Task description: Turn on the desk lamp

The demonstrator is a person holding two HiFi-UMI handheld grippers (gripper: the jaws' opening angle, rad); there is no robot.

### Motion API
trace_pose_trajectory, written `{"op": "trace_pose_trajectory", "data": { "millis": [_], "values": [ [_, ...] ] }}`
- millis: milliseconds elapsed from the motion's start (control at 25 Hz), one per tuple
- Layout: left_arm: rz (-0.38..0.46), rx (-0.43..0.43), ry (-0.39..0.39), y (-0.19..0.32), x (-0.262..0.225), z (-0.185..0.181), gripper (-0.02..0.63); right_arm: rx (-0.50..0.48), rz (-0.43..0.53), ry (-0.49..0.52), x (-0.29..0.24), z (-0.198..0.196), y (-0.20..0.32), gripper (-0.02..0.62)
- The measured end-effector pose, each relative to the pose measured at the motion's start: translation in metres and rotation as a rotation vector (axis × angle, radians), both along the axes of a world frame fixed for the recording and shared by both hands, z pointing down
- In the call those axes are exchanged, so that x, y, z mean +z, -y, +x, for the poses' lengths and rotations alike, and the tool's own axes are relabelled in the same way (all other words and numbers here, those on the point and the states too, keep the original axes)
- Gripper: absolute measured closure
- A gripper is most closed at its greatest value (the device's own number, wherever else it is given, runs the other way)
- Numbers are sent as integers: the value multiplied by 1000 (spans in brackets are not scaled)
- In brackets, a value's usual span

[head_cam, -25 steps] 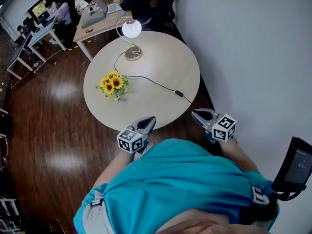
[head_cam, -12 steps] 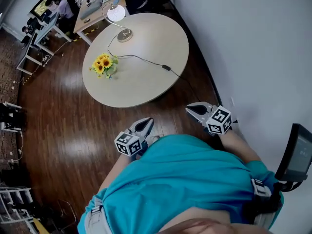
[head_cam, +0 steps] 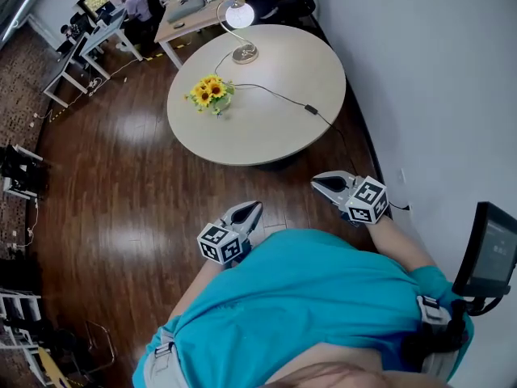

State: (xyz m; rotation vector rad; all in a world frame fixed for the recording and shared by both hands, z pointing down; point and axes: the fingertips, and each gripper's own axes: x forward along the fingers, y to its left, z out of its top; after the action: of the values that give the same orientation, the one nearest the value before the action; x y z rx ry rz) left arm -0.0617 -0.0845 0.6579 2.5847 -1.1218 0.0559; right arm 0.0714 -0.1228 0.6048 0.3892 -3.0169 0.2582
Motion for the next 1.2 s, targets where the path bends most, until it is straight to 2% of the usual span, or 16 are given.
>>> {"op": "trace_pose_trajectory", "data": {
  "millis": [160, 320, 400, 480, 600, 720, 840, 960, 1120, 1200],
  "values": [
    [11, 29, -14, -54, 4, -85, 583, 42, -18, -6, -2, -83, -51, 594],
    [1, 41, -28, -73, -2, -151, 583, 54, -101, 19, 1, -142, -75, 594],
    [-6, 31, -35, -78, 2, -178, 583, 54, -130, 15, 8, -164, -86, 594],
    [-2, 18, -49, -89, -1, -186, 583, 51, -133, 11, 6, -170, -102, 594],
    [29, 15, -62, -115, -16, -174, 583, 60, -123, 14, -1, -157, -122, 594],
    [55, -4, -69, -142, -27, -147, 583, 38, -114, 12, -4, -137, -141, 594],
    [53, -28, -88, -163, -29, -106, 583, -3, -95, 13, -12, -103, -160, 594],
    [31, -19, -74, -165, -23, -61, 583, -20, -98, 37, -17, -65, -164, 594],
    [9, 17, -35, -166, -18, -7, 583, -13, -114, 26, 0, -18, -164, 594],
    [1, 35, -23, -170, -17, 9, 583, 4, -126, 24, 4, -1, -164, 594]
  ]
}}
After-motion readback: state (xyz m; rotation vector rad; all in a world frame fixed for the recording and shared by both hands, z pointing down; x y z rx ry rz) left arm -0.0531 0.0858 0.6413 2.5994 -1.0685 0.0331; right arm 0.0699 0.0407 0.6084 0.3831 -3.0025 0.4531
